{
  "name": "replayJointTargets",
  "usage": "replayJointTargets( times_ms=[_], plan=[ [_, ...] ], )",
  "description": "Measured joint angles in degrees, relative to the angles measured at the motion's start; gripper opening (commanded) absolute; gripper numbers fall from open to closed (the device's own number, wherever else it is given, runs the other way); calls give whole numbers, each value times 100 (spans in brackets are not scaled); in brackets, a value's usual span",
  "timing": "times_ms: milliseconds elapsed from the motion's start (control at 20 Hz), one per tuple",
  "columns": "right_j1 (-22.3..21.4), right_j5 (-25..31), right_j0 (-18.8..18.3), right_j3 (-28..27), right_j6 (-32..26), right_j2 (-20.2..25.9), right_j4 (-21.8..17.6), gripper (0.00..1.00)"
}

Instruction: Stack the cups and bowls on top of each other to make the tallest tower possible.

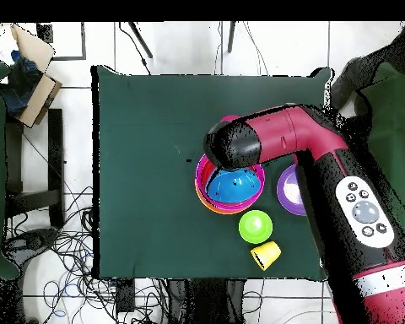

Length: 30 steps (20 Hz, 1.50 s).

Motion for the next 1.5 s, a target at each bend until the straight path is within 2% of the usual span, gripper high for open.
replayJointTargets(
  times_ms=[400,550,750,950,1250,1500],
  plan=[
    [1,261,8,-1,0,-78,0,100],
    [8,488,28,0,0,-192,0,100],
    [11,1086,1,12,0,-340,6,100],
    [-41,1379,-72,13,0,-349,19,100],
    [-42,1505,-116,-4,0,-349,18,100],
    [59,1507,26,-176,0,-350,15,100]
  ],
)
